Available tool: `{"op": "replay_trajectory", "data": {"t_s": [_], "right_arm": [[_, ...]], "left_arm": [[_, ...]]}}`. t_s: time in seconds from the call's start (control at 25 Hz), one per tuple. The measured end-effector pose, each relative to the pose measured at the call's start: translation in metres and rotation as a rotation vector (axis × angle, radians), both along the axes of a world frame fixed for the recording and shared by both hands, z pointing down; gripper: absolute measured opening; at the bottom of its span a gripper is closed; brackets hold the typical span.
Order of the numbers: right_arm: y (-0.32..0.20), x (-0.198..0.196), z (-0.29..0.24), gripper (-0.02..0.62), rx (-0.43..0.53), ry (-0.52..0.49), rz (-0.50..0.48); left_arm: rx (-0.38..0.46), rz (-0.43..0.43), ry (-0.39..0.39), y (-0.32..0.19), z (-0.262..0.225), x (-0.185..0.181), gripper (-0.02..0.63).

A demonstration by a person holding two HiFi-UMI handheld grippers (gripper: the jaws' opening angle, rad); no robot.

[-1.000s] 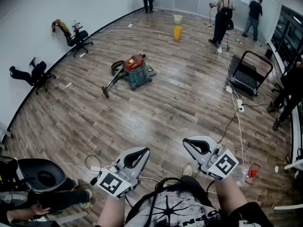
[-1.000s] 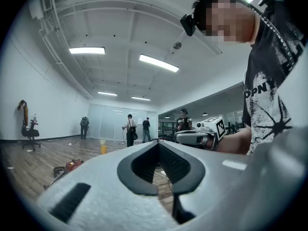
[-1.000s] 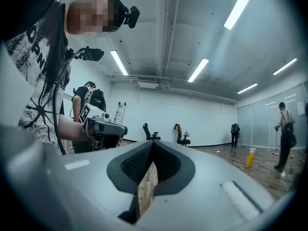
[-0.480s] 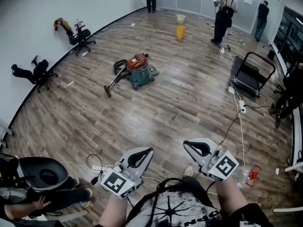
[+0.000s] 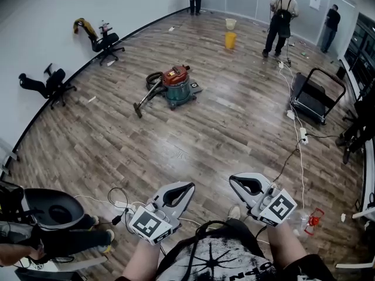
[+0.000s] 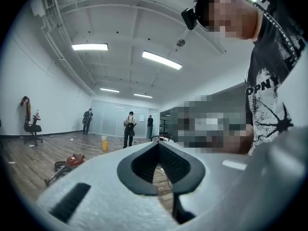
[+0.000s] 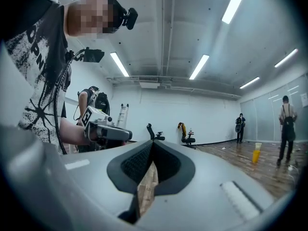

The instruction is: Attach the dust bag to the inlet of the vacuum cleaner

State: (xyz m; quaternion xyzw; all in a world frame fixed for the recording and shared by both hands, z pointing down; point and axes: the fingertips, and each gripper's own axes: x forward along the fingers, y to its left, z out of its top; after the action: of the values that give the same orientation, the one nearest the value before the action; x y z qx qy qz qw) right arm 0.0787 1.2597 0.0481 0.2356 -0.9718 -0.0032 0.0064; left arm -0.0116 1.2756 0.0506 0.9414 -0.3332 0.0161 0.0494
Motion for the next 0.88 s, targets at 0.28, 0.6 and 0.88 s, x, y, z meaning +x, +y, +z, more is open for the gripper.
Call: {"op": "replay_trajectory", "data": {"t_s": [0.28, 0.6, 0.88], "right_arm": [[0.004, -0.001, 0.002, 0.005, 0.008, 0.000, 0.004], [0.005, -0.003, 0.001, 0.005, 0.060, -0.003, 0.005], [-0.003, 0.007, 0.007, 0.005, 0.011, -0.003, 0.047]], "left_arm": [[-0.011, 0.008, -0.008, 0.003, 0.004, 0.003, 0.000], [-0.026, 0.006, -0.026, 0.004, 0.012, 0.005, 0.000], [-0.027, 0.019, -0.011, -0.001, 0.014, 0.011, 0.000]]}}
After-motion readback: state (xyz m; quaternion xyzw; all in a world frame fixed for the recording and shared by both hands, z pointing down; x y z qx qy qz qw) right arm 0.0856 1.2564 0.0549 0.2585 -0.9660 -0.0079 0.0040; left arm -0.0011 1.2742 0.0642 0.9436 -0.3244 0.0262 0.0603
